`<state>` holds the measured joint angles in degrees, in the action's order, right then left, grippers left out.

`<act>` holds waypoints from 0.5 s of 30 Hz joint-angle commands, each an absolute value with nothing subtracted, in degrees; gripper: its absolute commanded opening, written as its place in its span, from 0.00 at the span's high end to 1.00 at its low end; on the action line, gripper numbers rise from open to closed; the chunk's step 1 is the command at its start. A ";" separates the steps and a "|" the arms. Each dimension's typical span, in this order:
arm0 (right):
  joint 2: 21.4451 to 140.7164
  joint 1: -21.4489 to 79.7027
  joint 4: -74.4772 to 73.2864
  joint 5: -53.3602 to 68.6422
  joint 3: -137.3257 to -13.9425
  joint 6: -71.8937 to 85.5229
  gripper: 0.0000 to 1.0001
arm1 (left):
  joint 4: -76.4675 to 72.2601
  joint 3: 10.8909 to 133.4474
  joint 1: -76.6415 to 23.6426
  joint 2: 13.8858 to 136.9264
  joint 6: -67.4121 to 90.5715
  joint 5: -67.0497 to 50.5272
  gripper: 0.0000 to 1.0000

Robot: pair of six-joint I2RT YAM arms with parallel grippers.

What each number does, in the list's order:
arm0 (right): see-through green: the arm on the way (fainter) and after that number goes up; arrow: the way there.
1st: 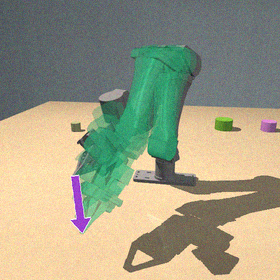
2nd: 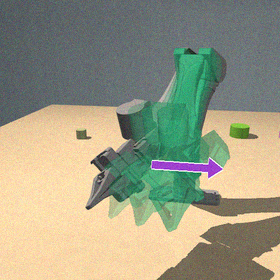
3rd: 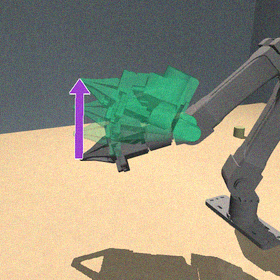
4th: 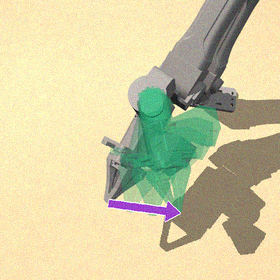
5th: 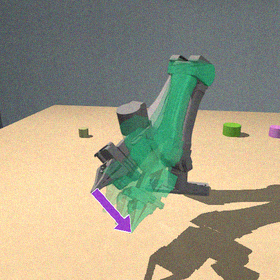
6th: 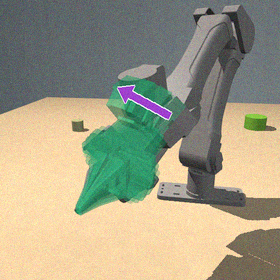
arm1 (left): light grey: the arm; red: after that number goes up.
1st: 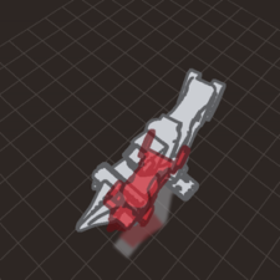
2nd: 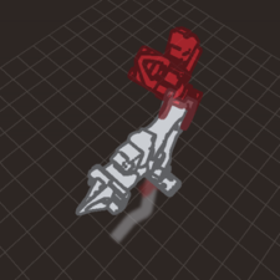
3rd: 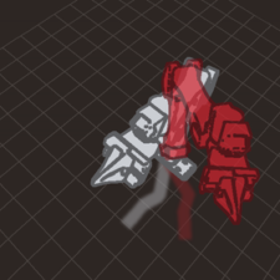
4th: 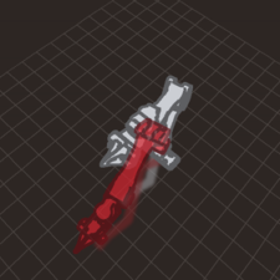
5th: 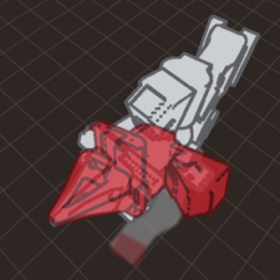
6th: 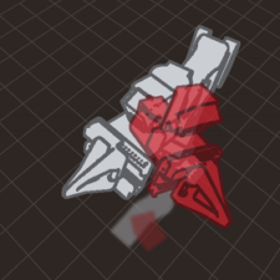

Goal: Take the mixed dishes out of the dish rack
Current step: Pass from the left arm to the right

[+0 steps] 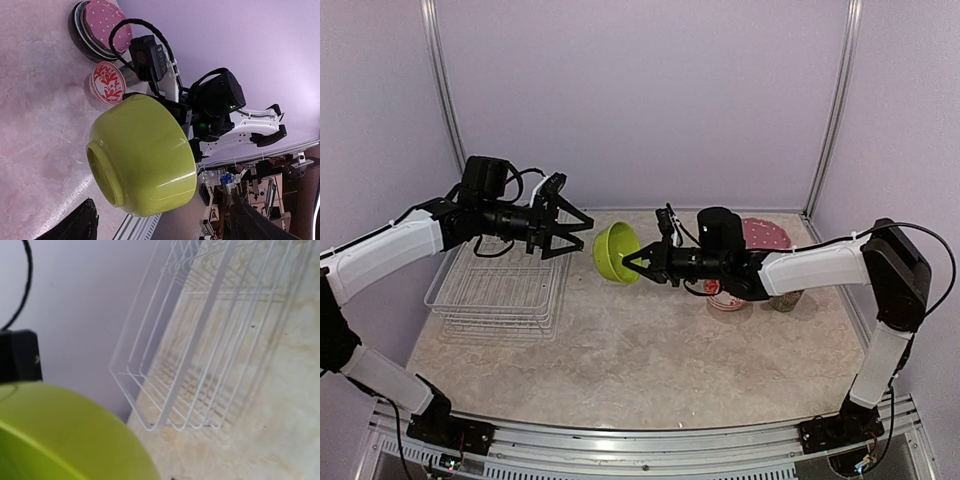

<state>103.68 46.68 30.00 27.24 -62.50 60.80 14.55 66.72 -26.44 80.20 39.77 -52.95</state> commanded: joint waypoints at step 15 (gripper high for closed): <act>80.36 45.43 -20.10 -7.15 -61.17 35.68 1.00 | 36.64 83.87 -19.61 72.52 20.27 -24.47 0.01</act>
